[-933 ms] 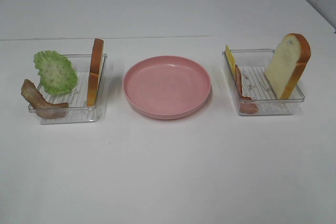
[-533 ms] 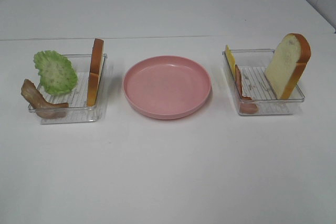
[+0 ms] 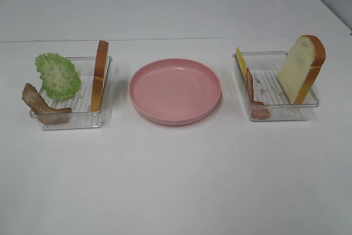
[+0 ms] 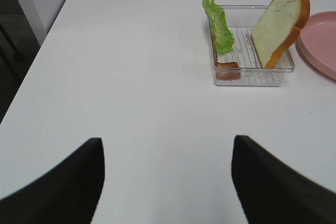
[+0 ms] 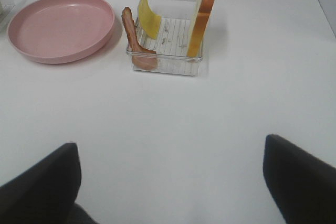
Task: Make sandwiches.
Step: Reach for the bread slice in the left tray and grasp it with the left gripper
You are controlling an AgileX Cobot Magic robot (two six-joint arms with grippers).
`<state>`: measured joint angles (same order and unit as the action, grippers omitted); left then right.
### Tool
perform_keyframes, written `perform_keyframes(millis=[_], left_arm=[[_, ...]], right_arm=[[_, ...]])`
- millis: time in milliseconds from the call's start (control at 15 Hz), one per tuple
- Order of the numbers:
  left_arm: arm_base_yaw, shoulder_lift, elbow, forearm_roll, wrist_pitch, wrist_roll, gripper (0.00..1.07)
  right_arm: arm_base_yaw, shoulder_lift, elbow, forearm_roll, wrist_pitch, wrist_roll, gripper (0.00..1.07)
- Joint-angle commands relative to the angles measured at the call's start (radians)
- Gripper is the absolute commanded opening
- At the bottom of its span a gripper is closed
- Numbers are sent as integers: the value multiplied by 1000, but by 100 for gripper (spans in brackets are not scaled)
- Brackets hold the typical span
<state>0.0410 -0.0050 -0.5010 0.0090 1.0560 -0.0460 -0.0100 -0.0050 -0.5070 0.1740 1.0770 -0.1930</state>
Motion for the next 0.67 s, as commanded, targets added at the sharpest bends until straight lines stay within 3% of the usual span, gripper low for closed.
perform_keyframes(millis=[67,667], left_arm=[[2,-20,2,2,-11,3,66],[2,-20,2,2,-11,3,66]], right_arm=[[-8,-18,1,-1,-8,-14,88],[-8,-18,1,-1,-8,-14,88]])
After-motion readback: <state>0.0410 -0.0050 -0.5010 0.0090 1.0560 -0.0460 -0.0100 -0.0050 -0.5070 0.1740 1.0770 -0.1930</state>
